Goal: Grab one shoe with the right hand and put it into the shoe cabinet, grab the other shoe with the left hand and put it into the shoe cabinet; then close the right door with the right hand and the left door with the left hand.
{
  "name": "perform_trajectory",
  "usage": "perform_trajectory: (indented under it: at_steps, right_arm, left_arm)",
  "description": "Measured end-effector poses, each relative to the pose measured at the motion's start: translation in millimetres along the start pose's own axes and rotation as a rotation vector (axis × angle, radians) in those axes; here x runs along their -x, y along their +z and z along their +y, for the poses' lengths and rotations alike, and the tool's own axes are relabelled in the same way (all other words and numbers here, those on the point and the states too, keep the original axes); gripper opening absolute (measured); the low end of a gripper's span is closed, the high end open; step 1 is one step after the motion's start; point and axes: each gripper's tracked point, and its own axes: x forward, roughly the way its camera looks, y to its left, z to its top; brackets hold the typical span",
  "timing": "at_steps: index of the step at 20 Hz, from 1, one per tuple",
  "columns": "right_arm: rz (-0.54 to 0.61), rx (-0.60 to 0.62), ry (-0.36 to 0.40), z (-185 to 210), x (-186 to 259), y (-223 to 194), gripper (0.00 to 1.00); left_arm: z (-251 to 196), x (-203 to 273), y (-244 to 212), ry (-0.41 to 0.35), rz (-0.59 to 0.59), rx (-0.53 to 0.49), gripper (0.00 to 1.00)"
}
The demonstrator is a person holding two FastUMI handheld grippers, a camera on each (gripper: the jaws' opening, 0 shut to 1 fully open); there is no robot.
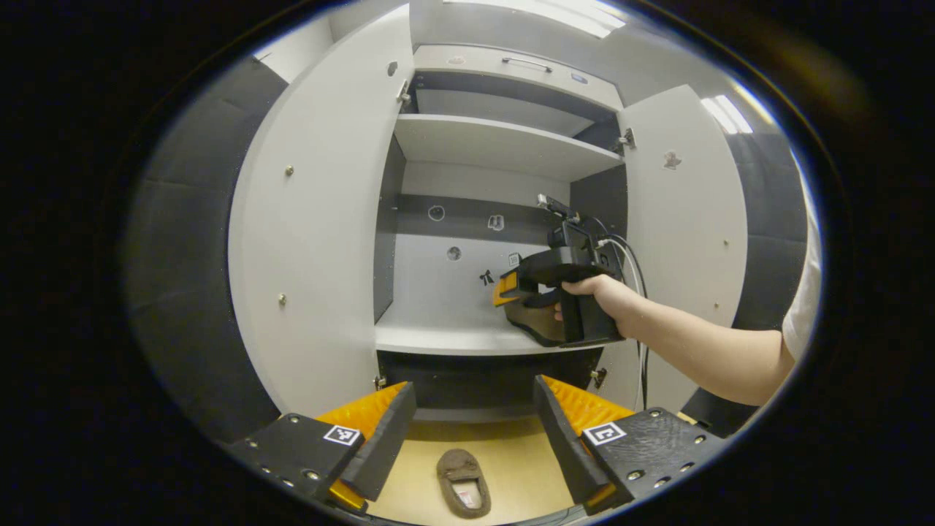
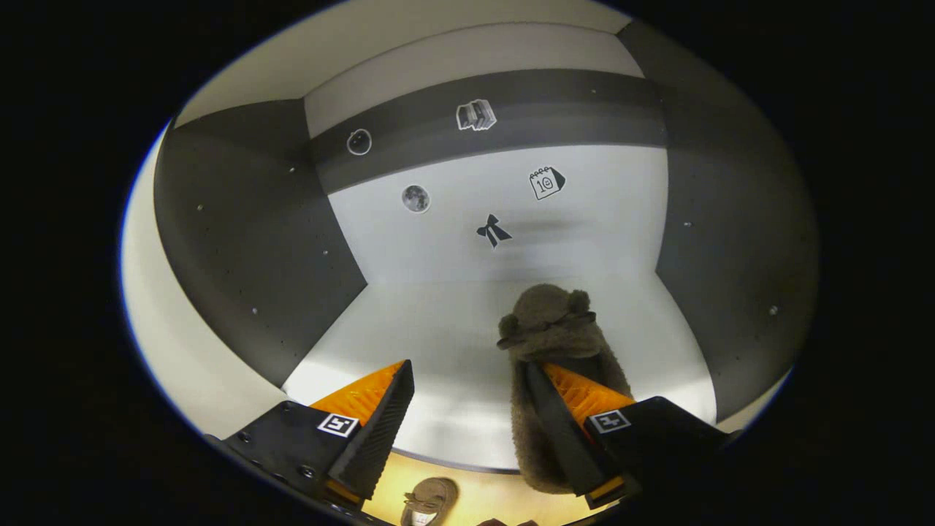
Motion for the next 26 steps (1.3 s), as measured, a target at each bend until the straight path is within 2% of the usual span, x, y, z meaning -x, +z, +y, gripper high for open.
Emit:
perform_trajectory:
  at_steps: [2,3,5,6,11,13,14,15,16,17,20,23,26]
  right_arm:
    - [0.017,0.034,-0.028,-3.7,-1.3,-9.1,0.98]
    - [0.059,0.029,-0.027,-2.3,-0.8,-15.1,0.98]
    - [0.096,-0.032,-0.013,1.3,4.9,-14.1,0.99]
    - [0.099,-0.061,-0.009,1.9,9.9,-12.1,0.99]
    - [0.090,-0.164,-0.011,-3.9,39.4,-6.2,0.98]
    - [0.068,-0.141,-0.034,-8.8,54.8,-3.1,0.99]
    - [0.055,-0.118,-0.044,-9.8,64.2,-3.3,0.98]
    - [0.039,-0.094,-0.047,-9.4,74.8,-2.6,0.98]
    - [0.023,-0.069,-0.047,-8.3,86.0,-2.2,0.99]
    - [0.004,-0.040,-0.055,-9.9,97.7,-1.5,0.98]
    - [-0.066,0.037,-0.083,-10.7,137.0,-0.6,0.99]
    - [-0.143,0.094,-0.093,-11.4,176.9,-16.1,0.98]
    - [-0.197,0.110,-0.138,-21.9,209.4,-47.8,0.98]
  left_arm:
    - [6.7,5.3,-6.5,-0.017,0.009,-0.009,0.94]
    - [9.0,9.1,-9.4,-0.026,0.014,-0.011,0.99]
    - [13.2,15.9,-11.3,-0.039,0.013,-0.024,0.89]
    - [15.4,18.3,-11.9,-0.041,0.010,-0.031,0.99]
    - [18.9,27.0,-18.6,-0.048,0.009,0.003,0.99]
    - [19.9,26.8,-26.0,-0.055,0.018,-0.003,0.99]
    - [19.7,26.0,-32.7,-0.059,0.028,-0.017,0.94]
    - [19.1,23.9,-41.7,-0.061,0.049,-0.035,0.94]
    - [17.9,22.2,-51.2,-0.067,0.070,-0.048,0.99]
    - [14.1,20.5,-60.6,-0.079,0.091,-0.048,0.94]
    - [4.3,13.1,-94.6,-0.127,0.164,0.004,0.94]
    - [8.2,-1.4,-134.4,-0.136,0.242,0.024,0.94]
    - [11.6,-15.5,-185.9,-0.150,0.350,0.027,0.94]
